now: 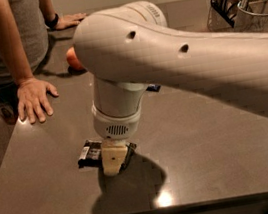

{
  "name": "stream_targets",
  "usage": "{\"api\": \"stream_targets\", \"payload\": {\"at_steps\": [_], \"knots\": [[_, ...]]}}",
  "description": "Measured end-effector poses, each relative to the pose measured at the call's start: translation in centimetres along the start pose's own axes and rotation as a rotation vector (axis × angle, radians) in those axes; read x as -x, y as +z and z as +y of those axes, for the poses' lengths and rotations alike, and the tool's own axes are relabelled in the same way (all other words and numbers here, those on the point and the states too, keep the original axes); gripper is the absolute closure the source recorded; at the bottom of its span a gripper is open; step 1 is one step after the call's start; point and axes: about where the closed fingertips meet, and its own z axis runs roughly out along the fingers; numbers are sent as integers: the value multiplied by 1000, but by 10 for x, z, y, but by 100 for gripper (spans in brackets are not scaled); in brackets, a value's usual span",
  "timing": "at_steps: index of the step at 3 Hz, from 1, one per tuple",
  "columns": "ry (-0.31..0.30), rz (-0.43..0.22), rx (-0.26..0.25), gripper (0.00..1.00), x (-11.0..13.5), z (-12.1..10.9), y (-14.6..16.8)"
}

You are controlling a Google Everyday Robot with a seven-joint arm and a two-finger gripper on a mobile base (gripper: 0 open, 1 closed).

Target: Pick rxbar chocolate

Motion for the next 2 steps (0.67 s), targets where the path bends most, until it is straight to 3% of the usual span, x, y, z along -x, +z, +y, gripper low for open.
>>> {"api": "stream_targets", "payload": {"at_steps": [1,2], "knots": [[0,0,0,96,3,0,-11],[0,0,0,100,3,0,-11]]}}
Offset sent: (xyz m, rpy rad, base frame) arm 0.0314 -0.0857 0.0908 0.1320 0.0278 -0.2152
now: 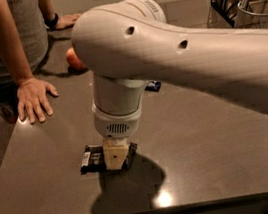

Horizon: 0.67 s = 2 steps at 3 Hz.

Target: Pick rxbar chocolate

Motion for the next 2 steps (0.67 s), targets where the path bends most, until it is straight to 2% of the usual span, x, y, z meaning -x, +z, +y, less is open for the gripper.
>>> {"api": "stream_targets", "payload": {"at_steps": [1,2], "knots": [[68,-58,-12,100,-26,-17,-43],[169,-158,-39,100,-70,-45,-113]]}}
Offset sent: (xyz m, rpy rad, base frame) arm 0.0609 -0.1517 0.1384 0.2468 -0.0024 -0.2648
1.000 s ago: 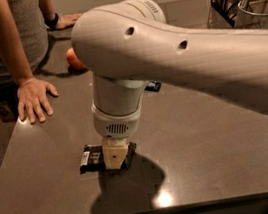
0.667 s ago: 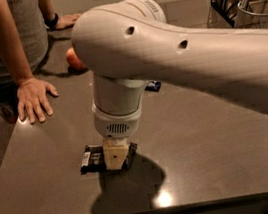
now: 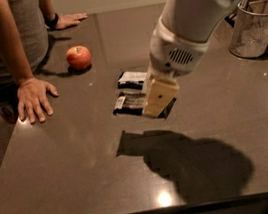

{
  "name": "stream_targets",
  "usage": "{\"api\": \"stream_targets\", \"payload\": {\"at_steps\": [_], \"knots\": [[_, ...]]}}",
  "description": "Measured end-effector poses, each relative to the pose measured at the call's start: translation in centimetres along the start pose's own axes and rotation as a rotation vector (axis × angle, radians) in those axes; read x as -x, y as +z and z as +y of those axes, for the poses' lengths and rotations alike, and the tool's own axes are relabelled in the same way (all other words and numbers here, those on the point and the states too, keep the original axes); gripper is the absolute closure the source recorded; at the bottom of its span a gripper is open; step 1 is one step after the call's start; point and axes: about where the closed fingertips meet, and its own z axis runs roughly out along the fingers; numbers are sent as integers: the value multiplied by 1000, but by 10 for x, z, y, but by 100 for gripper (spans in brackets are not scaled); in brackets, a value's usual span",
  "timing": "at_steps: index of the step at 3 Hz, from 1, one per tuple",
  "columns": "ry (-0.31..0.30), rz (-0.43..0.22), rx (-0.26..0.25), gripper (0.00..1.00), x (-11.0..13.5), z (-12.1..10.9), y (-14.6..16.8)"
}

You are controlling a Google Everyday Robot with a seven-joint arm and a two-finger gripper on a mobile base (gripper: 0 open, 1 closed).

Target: Pick rxbar chocolate

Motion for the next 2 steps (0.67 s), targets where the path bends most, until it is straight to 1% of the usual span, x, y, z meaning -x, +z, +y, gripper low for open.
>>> {"api": "stream_targets", "payload": {"at_steps": [1,2], "knots": [[25,-67,-7,100,-17,-10,-35],[24,-70,-6,100,-18,-9,-35]]}}
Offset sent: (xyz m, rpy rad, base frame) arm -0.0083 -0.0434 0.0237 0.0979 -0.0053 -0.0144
